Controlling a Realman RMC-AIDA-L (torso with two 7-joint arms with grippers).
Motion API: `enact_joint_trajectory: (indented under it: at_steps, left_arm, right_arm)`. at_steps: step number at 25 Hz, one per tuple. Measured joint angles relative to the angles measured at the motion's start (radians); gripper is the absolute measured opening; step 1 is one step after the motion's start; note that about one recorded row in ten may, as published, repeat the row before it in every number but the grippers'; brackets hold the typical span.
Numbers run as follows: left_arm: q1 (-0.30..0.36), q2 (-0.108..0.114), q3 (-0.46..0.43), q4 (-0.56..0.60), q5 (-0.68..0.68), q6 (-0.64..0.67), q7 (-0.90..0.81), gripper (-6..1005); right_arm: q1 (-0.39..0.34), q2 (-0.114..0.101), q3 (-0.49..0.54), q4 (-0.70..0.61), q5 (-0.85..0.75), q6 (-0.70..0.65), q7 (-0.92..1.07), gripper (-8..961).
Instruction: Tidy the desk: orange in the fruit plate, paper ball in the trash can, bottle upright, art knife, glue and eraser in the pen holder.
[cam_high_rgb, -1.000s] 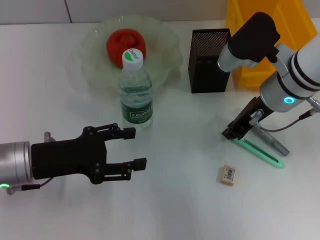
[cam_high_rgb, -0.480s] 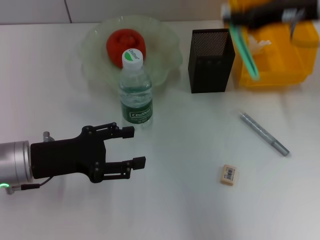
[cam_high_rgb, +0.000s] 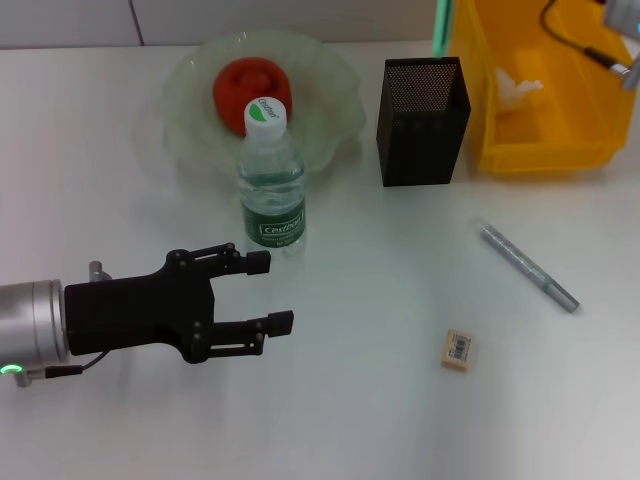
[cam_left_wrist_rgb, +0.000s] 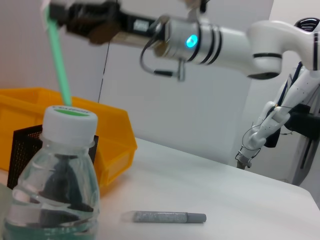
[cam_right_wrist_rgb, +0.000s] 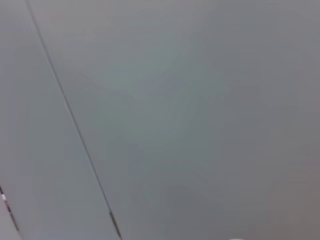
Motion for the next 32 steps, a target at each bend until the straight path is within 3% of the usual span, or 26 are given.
enact_joint_trajectory:
  at_steps: [5, 13, 16, 18, 19, 20, 22, 23, 24, 25, 29, 32]
  left_arm:
    - [0.000, -0.001, 0.000, 0.000, 0.000, -0.009, -0.001, 797]
    - [-0.001, -0.002, -0.001, 0.000, 0.000, -0.024, -0.001, 797]
    - [-0.002, -0.002, 0.000, 0.001, 0.000, -0.024, -0.001, 797]
    - [-0.003, -0.002, -0.001, 0.001, 0.000, -0.023, -0.001, 797]
    - [-0.003, -0.002, -0.001, 0.001, 0.000, -0.022, -0.001, 797]
    - [-0.003, -0.002, -0.001, 0.001, 0.000, -0.021, -0.002, 797]
    - [-0.003, -0.002, -0.001, 0.001, 0.000, -0.018, -0.002, 797]
    - [-0.003, -0.002, -0.001, 0.001, 0.000, -0.017, -0.002, 797]
    - [-0.003, -0.001, 0.000, 0.001, 0.000, -0.017, -0.002, 797]
    - [-0.003, -0.001, 0.000, 0.001, 0.000, -0.016, -0.002, 797]
    - [-0.004, -0.002, 0.002, 0.002, 0.000, -0.014, -0.002, 797]
    - [-0.006, -0.002, 0.004, 0.002, 0.000, -0.013, -0.004, 797]
  right_arm:
    - [0.103, -0.003, 0.046, 0.197, -0.005, 0.056, -0.094, 270]
    - [0.095, -0.002, -0.013, 0.203, -0.008, 0.056, -0.077, 329]
    - [0.071, -0.012, -0.050, 0.167, -0.012, 0.015, -0.037, 351]
    - [0.041, -0.023, -0.074, 0.099, -0.048, -0.038, 0.006, 403]
    - [0.013, -0.033, -0.079, 0.003, -0.136, -0.109, 0.097, 448]
    - [0.013, -0.033, -0.079, 0.003, -0.136, -0.109, 0.097, 492]
    - [-0.013, -0.043, -0.072, -0.132, -0.281, -0.218, 0.235, 582]
    - [-0.019, -0.048, -0.064, -0.209, -0.359, -0.283, 0.303, 582]
    - [-0.016, -0.053, -0.039, -0.337, -0.517, -0.430, 0.428, 582]
    - [-0.016, -0.053, -0.039, -0.337, -0.517, -0.430, 0.428, 582]
    - [0.060, -0.052, -0.024, -0.589, -0.845, -0.779, 0.664, 581]
    - [0.105, -0.044, -0.027, -0.623, -0.934, -0.880, 0.704, 581]
